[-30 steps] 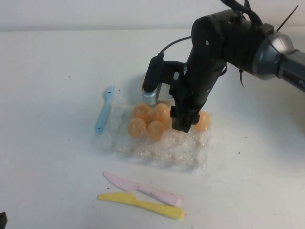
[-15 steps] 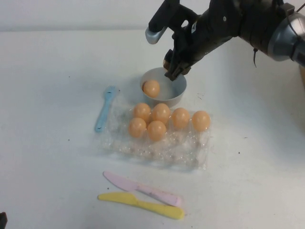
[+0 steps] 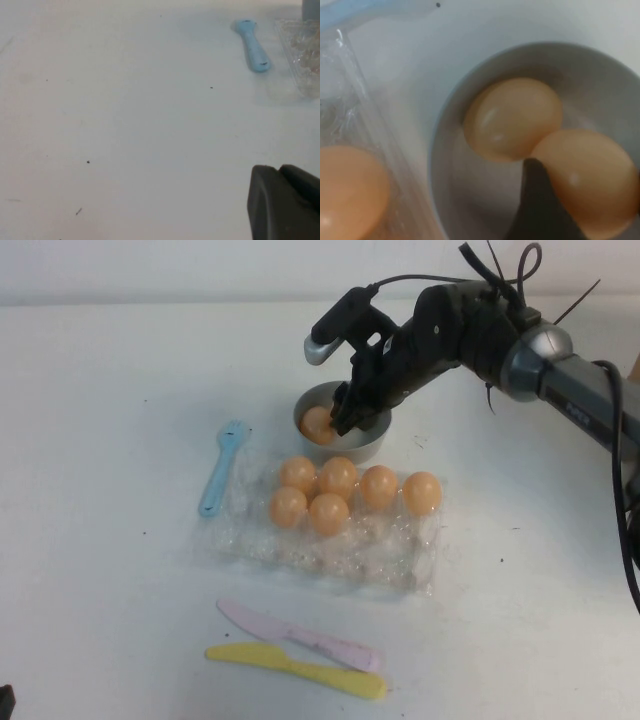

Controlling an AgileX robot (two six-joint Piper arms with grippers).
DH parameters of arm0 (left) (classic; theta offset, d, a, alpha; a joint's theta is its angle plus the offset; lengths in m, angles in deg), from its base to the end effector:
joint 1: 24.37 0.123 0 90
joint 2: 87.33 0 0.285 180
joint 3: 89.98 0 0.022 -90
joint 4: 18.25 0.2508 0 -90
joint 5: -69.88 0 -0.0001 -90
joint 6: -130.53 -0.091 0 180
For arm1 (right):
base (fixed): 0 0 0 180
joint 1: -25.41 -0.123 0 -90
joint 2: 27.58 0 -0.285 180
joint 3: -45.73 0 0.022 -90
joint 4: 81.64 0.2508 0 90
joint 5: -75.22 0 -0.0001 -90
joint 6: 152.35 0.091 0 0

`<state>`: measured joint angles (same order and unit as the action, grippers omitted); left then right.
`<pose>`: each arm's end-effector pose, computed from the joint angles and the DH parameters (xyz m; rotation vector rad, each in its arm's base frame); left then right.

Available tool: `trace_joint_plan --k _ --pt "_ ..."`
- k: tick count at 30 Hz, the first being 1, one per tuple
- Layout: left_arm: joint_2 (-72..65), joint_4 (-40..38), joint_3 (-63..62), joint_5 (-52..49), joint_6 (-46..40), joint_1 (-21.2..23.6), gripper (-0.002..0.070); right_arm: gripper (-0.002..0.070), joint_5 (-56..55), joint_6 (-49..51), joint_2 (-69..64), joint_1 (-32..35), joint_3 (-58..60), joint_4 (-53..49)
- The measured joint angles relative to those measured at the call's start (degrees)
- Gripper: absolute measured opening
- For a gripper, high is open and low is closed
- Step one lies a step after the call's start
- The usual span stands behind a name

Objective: Take an egg out of the egg box

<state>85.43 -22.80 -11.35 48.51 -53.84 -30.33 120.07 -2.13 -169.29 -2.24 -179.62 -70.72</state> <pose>0.0522 -0.0081 0.1720 0.1194 1.8678 -0.0972 0.4660 0.2579 0.2238 -1.0840 2.2036 0.2078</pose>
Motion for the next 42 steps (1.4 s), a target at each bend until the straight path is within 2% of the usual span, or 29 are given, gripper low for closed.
trace_joint_plan --k 6,13,15,18,20,21,24,31,34,42 --pt "0.0 0.0 0.0 0.0 0.0 0.0 -0.0003 0.0393 0.5 0.0 -0.7 0.4 -0.6 1.2" --pt "0.0 0.0 0.0 0.0 0.0 0.0 -0.0003 0.0389 4.1 0.3 1.5 0.6 -1.0 1.0" --pt "0.0 0.0 0.0 0.0 0.0 0.0 -0.0003 0.0337 6.0 1.7 3.2 0.6 -1.0 1.0" --pt "0.0 0.0 0.0 0.0 0.0 0.0 -0.0003 0.014 7.2 3.7 6.7 0.6 -0.3 2.5" --pt "0.0 0.0 0.0 0.0 0.0 0.0 -0.0003 0.006 6.4 4.7 10.0 0.6 2.2 3.9" --pt "0.0 0.0 0.0 0.0 0.0 0.0 -0.0003 0.0029 4.7 5.2 11.9 0.5 4.9 4.5" --pt "0.0 0.0 0.0 0.0 0.0 0.0 -0.0003 -0.0001 -2.9 6.5 18.3 -0.1 13.8 5.0" --pt "0.0 0.0 0.0 0.0 0.0 0.0 -0.0003 -0.0015 -32.3 7.1 40.0 -3.3 45.5 7.1" --pt "0.0 0.0 0.0 0.0 0.0 0.0 -0.0003 -0.0015 -37.1 7.1 49.3 -3.6 53.9 7.3" --pt "0.0 0.0 0.0 0.0 0.0 0.0 -0.0003 -0.0015 -37.7 7.1 71.1 -3.6 68.0 7.4"
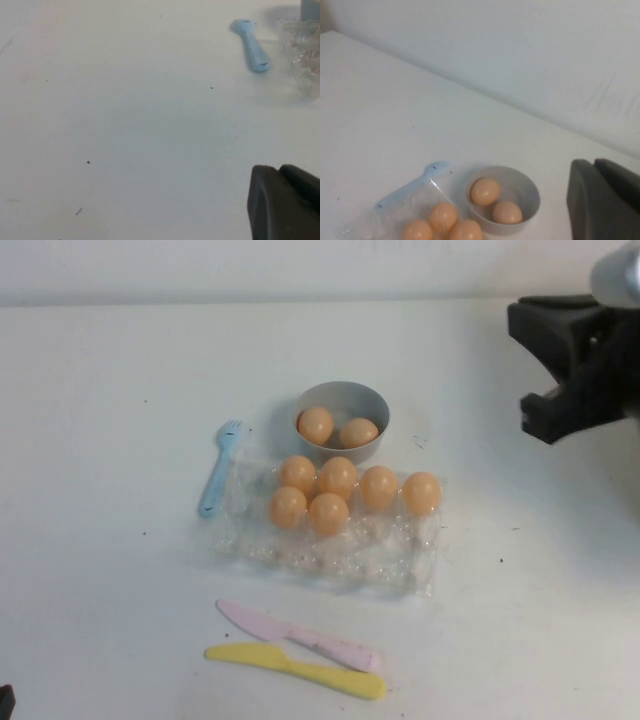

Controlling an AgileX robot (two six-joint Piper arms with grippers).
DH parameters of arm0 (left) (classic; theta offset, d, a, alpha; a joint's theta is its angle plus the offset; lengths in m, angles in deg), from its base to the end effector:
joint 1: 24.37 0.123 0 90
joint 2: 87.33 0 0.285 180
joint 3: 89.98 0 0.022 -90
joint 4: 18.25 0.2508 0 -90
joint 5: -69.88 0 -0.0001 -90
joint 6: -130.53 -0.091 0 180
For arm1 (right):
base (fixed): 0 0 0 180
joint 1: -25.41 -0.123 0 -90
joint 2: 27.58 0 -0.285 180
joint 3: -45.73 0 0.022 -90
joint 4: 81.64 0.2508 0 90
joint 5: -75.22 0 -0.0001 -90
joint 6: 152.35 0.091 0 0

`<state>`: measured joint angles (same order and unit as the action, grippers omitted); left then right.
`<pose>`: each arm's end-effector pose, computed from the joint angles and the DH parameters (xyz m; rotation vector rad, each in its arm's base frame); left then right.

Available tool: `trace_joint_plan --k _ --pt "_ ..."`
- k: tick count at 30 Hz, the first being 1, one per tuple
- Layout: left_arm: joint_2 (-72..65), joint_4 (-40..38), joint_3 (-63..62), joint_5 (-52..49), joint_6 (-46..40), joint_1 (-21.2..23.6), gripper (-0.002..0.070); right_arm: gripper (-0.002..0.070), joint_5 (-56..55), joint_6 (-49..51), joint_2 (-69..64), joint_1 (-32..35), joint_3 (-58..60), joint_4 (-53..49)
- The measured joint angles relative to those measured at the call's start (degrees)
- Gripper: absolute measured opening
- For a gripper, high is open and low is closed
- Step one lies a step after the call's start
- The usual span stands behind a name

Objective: Take an egg out of the egg box

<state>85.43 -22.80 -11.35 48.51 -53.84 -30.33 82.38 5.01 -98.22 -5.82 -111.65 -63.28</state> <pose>0.0522 -0.0081 0.1720 0.1194 1.8678 -0.0972 0.2091 0.1310 0.3836 -0.5665 1.6676 0.3759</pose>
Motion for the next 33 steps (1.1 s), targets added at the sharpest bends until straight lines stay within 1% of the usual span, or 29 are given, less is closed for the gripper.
trace_joint_plan --k 7,14,23,27,30,33 --pt "0.0 0.0 0.0 0.0 0.0 0.0 -0.0003 -0.0017 -0.1 -0.9 14.6 0.0 13.7 0.0" --pt "0.0 0.0 0.0 0.0 0.0 0.0 -0.0003 -0.0016 -3.4 -7.7 26.5 0.0 25.0 0.0" --pt "0.0 0.0 0.0 0.0 0.0 0.0 -0.0003 -0.0017 -4.2 -11.5 30.6 0.0 28.6 0.0" --pt "0.0 0.0 0.0 0.0 0.0 0.0 -0.0003 -0.0017 -4.5 -10.6 30.7 0.3 29.0 -1.4" --pt "0.0 0.0 0.0 0.0 0.0 0.0 -0.0003 -0.0016 -5.0 -5.7 32.1 4.1 31.1 -5.6" --pt "0.0 0.0 0.0 0.0 0.0 0.0 -0.0003 -0.0017 -4.8 -1.3 35.5 11.3 35.5 -8.2"
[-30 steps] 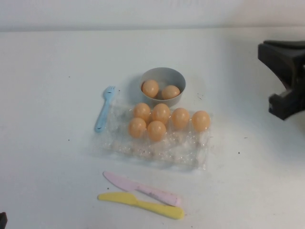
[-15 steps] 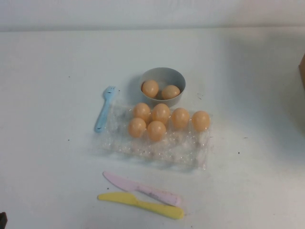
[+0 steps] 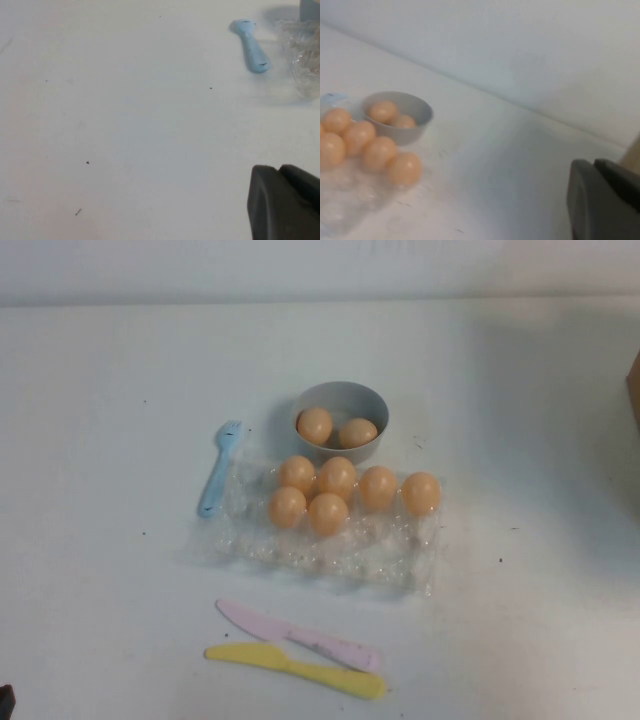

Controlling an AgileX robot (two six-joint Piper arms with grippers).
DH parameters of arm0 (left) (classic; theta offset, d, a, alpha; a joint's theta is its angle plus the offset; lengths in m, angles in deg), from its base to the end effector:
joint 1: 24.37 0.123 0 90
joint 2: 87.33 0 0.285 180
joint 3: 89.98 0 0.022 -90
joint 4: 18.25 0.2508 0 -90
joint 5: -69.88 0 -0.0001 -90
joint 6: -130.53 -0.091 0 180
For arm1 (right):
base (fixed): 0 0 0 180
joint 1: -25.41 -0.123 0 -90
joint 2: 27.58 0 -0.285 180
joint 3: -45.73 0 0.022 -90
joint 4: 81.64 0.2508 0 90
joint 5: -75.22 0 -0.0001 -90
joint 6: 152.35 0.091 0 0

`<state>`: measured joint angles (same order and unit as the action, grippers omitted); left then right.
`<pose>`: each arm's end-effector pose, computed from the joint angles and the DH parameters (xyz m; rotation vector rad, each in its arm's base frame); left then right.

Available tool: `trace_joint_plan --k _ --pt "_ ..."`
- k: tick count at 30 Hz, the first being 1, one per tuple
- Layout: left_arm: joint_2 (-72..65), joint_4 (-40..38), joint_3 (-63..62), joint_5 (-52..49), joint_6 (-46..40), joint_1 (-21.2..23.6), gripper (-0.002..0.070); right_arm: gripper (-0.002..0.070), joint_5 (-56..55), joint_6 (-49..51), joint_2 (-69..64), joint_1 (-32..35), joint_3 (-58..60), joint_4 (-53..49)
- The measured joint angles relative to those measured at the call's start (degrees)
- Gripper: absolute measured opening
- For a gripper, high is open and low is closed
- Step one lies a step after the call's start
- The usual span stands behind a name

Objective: Take an egg out of the egg box

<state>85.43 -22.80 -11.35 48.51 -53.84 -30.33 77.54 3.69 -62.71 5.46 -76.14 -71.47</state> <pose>0.0522 -0.0081 0.1720 0.1194 1.8678 -0.0972 0.1023 0.0379 0.2858 -0.4894 1.5949 0.0872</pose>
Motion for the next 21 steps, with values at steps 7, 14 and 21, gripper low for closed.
trace_joint_plan --k 7,14,21 --pt "0.0 0.0 0.0 0.0 0.0 0.0 -0.0003 -0.0017 1.6 5.2 12.0 16.1 10.5 -3.4" --pt "0.0 0.0 0.0 0.0 0.0 0.0 -0.0003 -0.0016 6.5 15.0 17.8 21.5 17.9 -9.8" --pt "0.0 0.0 0.0 0.0 0.0 0.0 -0.0003 -0.0017 9.9 16.0 22.2 21.5 20.6 -9.8"
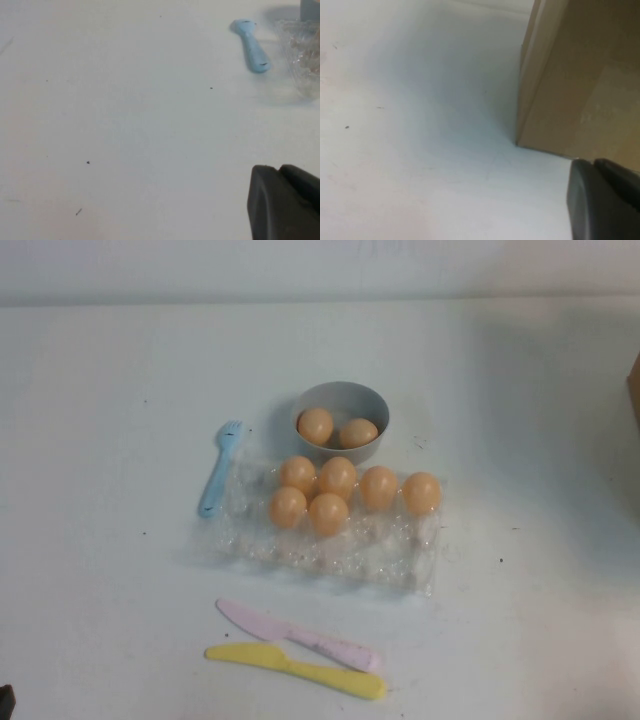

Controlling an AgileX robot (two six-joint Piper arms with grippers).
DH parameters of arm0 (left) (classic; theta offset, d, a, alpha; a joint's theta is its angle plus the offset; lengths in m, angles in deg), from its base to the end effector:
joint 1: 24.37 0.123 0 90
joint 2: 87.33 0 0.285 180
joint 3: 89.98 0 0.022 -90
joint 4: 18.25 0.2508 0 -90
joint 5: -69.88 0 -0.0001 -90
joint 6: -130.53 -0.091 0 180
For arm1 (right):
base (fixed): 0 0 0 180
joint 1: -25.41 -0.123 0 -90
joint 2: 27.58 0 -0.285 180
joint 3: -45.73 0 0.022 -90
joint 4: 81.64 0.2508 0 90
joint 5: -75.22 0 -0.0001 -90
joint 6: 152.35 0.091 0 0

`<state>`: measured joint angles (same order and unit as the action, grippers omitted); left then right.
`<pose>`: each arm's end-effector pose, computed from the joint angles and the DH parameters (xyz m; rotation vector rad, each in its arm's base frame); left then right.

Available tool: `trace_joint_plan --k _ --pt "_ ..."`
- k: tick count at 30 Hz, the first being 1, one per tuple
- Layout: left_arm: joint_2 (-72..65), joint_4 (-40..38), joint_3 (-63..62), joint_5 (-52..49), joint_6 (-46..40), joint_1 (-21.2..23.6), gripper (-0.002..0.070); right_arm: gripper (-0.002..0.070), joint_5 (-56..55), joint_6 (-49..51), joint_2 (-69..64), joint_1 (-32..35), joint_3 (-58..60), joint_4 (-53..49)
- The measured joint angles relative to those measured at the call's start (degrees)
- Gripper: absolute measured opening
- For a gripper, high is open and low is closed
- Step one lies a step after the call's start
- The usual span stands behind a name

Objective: Take an egg out of the egg box

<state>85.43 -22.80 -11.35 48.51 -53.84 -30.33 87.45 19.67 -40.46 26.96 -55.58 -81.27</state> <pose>0.0522 -0.0081 0.1720 0.1194 1.8678 -0.0972 0.0618 -0.0015 0.1798 -0.0969 1.8105 -0.1124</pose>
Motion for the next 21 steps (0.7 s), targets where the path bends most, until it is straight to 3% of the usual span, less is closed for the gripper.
trace_joint_plan --k 10,21 --pt "0.0 0.0 0.0 0.0 0.0 0.0 -0.0003 -0.0017 7.7 0.0 5.5 -0.3 0.0 2.7" --pt "0.0 0.0 0.0 0.0 0.0 0.0 -0.0003 -0.0017 8.6 0.0 5.5 -1.9 0.0 3.1"
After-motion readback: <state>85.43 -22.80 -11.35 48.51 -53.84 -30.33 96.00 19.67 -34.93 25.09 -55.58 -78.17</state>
